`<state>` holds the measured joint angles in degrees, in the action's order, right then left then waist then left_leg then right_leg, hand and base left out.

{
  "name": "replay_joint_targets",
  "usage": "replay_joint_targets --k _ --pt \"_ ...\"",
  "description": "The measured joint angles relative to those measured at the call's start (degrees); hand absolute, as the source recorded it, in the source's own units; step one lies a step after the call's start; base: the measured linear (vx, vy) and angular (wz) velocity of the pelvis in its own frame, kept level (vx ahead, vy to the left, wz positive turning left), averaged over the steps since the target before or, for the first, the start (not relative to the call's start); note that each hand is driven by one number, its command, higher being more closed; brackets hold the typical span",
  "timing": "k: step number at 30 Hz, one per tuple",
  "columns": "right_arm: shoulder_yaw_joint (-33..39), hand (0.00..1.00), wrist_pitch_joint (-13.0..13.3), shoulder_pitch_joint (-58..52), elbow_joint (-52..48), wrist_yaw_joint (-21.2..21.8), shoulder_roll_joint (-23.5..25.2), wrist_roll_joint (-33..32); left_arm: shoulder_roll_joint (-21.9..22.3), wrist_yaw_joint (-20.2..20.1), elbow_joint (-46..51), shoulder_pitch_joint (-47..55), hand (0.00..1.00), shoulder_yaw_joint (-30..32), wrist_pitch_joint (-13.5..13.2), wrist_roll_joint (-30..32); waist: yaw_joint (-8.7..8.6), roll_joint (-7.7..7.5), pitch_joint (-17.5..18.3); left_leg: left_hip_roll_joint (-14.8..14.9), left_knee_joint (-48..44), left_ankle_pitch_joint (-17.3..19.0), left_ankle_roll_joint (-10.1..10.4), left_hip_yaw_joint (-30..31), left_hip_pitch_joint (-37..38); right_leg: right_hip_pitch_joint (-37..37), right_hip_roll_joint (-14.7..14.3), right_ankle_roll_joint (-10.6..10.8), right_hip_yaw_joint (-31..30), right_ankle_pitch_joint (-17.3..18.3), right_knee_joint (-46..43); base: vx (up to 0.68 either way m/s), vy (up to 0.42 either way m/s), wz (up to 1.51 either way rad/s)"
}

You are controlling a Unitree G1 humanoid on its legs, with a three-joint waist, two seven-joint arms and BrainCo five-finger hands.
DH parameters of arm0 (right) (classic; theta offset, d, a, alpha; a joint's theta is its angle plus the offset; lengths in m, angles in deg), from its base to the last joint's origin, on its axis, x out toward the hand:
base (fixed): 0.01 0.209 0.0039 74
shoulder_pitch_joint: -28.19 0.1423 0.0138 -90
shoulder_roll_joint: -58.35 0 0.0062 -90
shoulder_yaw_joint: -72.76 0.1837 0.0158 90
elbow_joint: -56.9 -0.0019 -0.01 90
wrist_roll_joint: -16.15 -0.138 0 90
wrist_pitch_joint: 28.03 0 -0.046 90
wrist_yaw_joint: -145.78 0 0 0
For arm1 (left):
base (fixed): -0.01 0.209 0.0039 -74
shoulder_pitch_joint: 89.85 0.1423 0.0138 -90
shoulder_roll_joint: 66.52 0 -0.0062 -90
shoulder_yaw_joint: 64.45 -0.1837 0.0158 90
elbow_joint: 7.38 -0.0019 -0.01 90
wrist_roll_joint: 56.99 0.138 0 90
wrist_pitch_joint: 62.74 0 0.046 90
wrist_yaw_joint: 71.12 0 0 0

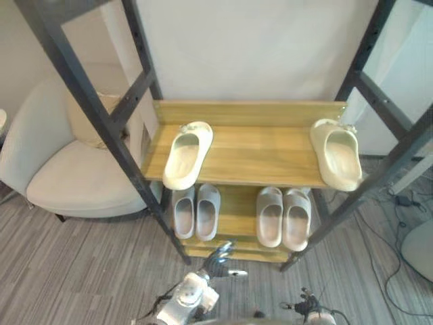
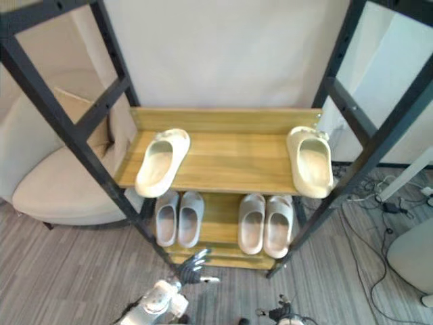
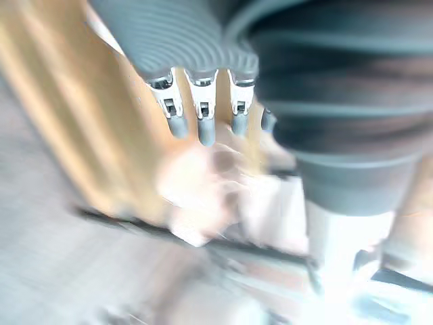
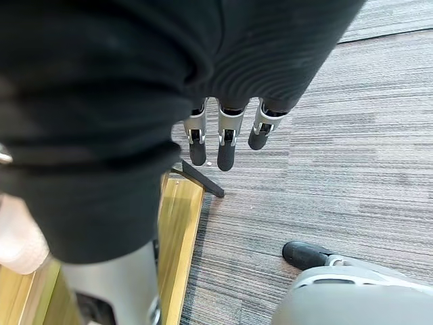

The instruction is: Organize the slippers on the shoe rack

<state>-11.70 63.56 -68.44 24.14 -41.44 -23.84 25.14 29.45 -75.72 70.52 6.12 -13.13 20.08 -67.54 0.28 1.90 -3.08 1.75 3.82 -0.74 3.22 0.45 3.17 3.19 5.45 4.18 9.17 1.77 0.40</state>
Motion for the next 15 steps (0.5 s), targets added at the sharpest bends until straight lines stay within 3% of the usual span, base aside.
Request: replay_joint_targets --k 4,15 --pt "-1.1 0.0 0.0 -0.2 0.2 -0.1 -0.9 0.1 -0.2 -0.4 9.4 -1.6 0.0 -1.2 -0.9 -5.8 -0.17 0.65 1.2 0.0 0.1 -0.2 -0.2 0.1 0.1 0.1 0.0 -0.2 0.0 -0.2 0.0 0.04 -0.003 0.01" --pt "-6.0 0.0 -0.2 1.0 0.1 -0.5 -1.6 2.3 -0.6 6.0 18.5 -15.4 0.0 2.7 -2.7 -7.0 -0.35 0.53 1.8 -0.2 1.2 -0.1 -0.2 0.2 1.4 1.8 -0.3 -0.3 0.3 -0.2 1.5 0.02 -0.003 0.0"
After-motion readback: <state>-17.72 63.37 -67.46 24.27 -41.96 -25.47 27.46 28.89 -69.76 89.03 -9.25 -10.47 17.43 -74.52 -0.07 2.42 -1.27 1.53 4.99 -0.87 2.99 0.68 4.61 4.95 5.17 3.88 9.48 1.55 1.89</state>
